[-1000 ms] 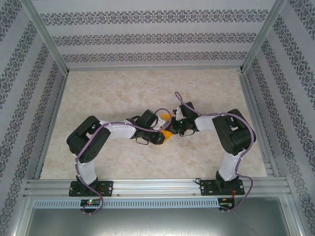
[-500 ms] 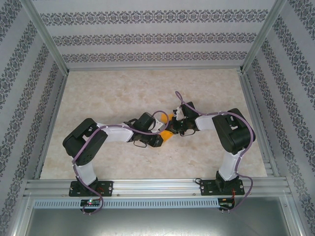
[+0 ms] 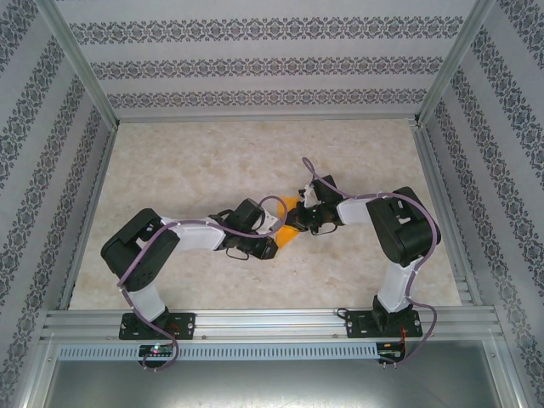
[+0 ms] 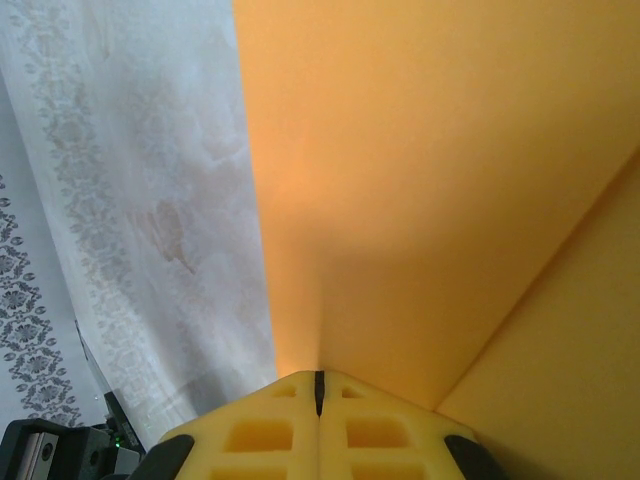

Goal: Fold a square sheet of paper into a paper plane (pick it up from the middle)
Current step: Fourth fold the wing at the center of the table.

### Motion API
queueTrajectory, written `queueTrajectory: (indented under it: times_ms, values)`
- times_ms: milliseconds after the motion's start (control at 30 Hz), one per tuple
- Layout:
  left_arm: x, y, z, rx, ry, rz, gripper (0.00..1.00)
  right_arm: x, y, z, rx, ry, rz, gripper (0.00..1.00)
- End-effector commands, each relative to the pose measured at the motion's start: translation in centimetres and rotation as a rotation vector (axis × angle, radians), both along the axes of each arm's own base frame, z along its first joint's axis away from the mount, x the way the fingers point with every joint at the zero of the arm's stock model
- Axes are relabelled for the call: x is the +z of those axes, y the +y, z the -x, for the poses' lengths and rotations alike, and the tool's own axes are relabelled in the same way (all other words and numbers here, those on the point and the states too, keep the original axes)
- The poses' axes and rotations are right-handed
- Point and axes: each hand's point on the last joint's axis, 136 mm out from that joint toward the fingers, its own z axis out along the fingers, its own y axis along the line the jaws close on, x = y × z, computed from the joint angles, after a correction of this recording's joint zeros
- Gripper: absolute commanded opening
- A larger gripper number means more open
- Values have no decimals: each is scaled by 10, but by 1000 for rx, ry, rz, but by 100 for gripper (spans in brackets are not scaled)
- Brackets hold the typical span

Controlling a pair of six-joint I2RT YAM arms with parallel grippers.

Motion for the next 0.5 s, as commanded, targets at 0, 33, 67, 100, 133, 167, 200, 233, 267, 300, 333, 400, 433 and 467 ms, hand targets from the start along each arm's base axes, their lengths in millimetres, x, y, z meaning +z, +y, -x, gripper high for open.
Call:
queueTrajectory:
  times_ms: [0, 33, 67, 100, 133, 167, 200, 233, 267, 300, 333, 400, 433, 467]
  values:
    - [-22, 25, 48, -23, 179, -124, 16, -64, -47, 16, -75, 104, 258, 6]
    - [-18, 23, 46, -18, 173, -111, 16, -64, -46, 17, -72, 104, 252, 6]
    - [-14, 20, 44, -15, 168, -97, 16, -63, -46, 17, -70, 104, 250, 6]
    - [-7, 17, 41, -12, 158, -76, 16, -62, -44, 16, -67, 100, 244, 6]
    - [0, 13, 39, -5, 147, -57, 16, -61, -43, 16, -64, 100, 239, 6]
    - [6, 11, 36, 0, 134, -41, 16, -61, -42, 16, -60, 101, 233, 6]
    - [13, 9, 33, 6, 118, -28, 17, -60, -41, 16, -56, 99, 231, 6]
    - [20, 6, 29, 11, 106, -13, 17, -59, -40, 17, -54, 100, 228, 6]
    - [26, 4, 25, 15, 95, -1, 17, -59, -39, 17, -51, 98, 225, 6]
    - [32, 0, 22, 17, 83, 12, 17, -58, -39, 16, -52, 95, 223, 6]
    - [38, -3, 19, 17, 71, 25, 17, -58, -38, 16, -50, 94, 217, 6]
    - [48, -10, 10, 23, 43, 45, 18, -56, -36, 16, -46, 92, 204, 6]
    - [52, -12, 6, 24, 29, 50, 18, -56, -35, 16, -47, 94, 200, 6]
    - [53, -14, 2, 28, 21, 51, 18, -55, -34, 16, -47, 90, 196, 6]
